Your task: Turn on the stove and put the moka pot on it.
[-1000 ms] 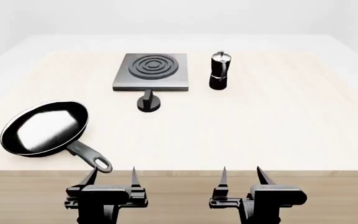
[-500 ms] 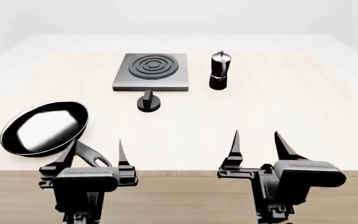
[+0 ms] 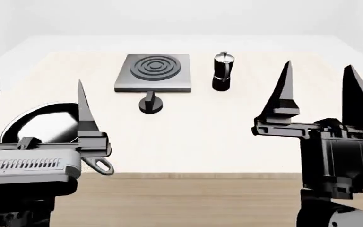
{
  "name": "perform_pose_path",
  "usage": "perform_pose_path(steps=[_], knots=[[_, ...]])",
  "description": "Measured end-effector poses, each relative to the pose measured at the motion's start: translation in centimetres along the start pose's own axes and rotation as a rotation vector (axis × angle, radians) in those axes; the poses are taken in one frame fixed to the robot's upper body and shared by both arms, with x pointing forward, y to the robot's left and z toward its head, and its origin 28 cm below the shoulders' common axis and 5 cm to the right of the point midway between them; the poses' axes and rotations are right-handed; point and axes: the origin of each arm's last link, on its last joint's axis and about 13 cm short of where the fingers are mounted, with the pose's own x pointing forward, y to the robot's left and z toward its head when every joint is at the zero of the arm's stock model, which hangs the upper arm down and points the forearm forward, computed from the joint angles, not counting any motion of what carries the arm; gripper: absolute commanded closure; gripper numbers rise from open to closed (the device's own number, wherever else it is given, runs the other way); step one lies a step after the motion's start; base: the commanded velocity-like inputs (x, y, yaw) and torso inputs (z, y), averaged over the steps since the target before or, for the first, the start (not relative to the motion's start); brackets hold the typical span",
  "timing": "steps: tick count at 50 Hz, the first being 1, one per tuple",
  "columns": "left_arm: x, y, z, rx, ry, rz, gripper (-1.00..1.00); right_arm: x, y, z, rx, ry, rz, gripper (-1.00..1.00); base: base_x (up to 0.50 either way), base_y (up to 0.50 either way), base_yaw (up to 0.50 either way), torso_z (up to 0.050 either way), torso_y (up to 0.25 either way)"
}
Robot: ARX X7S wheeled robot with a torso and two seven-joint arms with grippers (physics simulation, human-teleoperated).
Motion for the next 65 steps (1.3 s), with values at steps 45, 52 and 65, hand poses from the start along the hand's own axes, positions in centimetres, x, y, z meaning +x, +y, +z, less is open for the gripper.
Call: perform_pose_path(steps=[45,52,65], knots=[[-0.6,1.0,1.8,0.028,-0.086,-0.001,-1.0,0.2,-0.5,3.1,0.012,-0.106,-0.009,-1.0,0.0,0.0,0.0,0.042,0.092],[-0.7,0.9,1.8,0.029,-0.082,-0.006,-1.0,0.2,-0.5,3.1,0.012,-0.109,-0.01,-1.0,0.0,0.0,0.0,0.021,0.041],[-0.7,0.8,1.8,0.029,-0.078,-0.013,-1.0,0.2,-0.4,3.1,-0.013,-0.107,-0.002,-1.0,0.0,0.06,0.0,0.0,0.0]])
